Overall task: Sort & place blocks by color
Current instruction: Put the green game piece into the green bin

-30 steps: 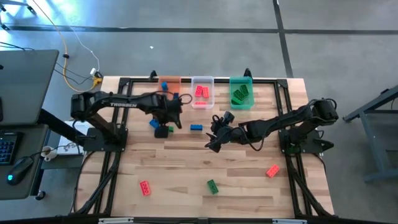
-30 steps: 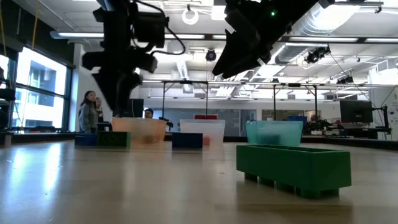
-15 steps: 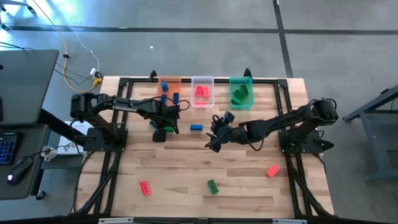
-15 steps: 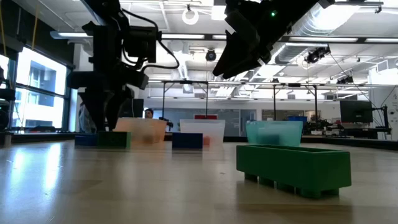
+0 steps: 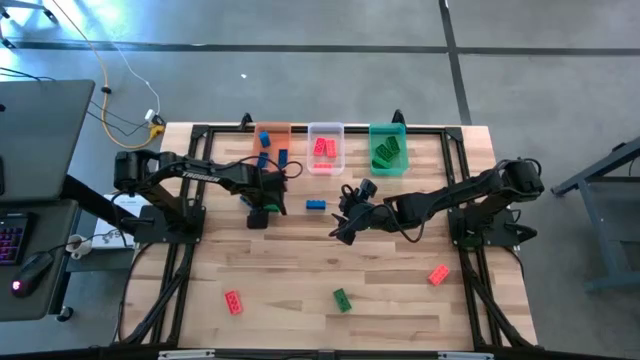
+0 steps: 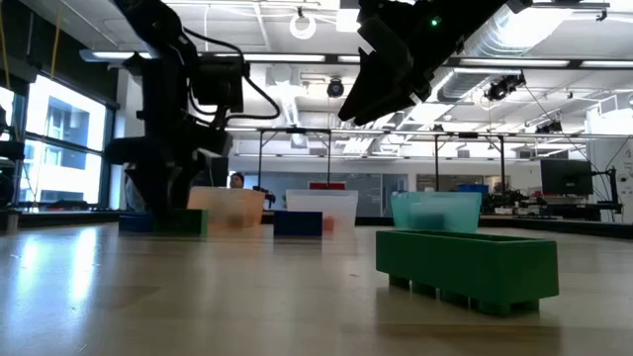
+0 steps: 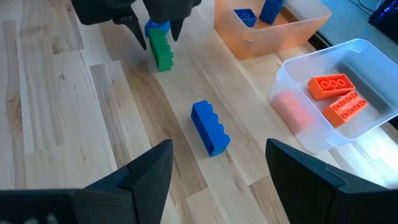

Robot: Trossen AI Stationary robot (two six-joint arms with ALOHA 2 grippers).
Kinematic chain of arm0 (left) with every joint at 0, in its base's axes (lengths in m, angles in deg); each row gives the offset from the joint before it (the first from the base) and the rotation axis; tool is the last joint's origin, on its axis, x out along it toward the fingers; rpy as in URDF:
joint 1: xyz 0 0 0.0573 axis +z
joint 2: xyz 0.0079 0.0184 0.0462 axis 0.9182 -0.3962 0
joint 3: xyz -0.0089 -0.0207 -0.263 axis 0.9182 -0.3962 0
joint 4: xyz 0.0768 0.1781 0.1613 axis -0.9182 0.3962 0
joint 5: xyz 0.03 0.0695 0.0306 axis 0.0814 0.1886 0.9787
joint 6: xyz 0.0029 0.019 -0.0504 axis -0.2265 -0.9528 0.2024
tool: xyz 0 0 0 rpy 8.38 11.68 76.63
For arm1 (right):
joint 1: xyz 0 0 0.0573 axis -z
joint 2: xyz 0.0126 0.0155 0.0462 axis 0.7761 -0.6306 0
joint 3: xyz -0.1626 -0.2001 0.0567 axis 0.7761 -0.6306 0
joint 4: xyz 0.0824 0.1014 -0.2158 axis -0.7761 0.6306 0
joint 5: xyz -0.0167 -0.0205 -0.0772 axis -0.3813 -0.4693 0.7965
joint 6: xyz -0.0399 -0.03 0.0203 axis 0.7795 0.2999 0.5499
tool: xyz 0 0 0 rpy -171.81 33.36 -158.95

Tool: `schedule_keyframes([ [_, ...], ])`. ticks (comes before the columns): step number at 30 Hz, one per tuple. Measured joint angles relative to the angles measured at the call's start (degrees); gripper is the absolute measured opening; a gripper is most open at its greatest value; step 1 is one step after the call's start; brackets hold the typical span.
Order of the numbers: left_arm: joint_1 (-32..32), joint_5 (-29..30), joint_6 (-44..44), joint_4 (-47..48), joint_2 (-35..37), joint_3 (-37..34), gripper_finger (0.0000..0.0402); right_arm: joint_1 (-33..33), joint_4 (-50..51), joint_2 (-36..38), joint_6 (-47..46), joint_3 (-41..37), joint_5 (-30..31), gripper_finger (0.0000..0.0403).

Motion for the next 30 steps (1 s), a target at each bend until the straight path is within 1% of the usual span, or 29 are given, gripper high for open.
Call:
schedule_keyframes([
  [4,0.55,-0.88,-0.02,-1.91,0.00,-1.45,0.0184,0.00,-0.01,0.00,0.00,0.00,0.02,0.0245],
  [13,0.55,-1.40,-1.50,-4.94,0.02,-1.95,0.0067,0.00,-0.02,0.00,-0.02,0.00,0.02,0.0245],
  [19,0.16,-1.73,-0.91,-5.20,0.22,-1.64,0.0065,0.01,-0.02,0.00,0.06,0.00,-0.58,0.0245],
  [25,-2.46,-2.10,0.15,-5.27,0.28,2.05,0.0067,0.13,-0.64,0.00,0.91,0.00,-6.87,0.0245],
  [30,-5.54,-2.08,0.55,-5.30,0.31,5.83,0.0069,0.13,-3.75,0.00,5.03,0.02,-9.27,0.0245],
])
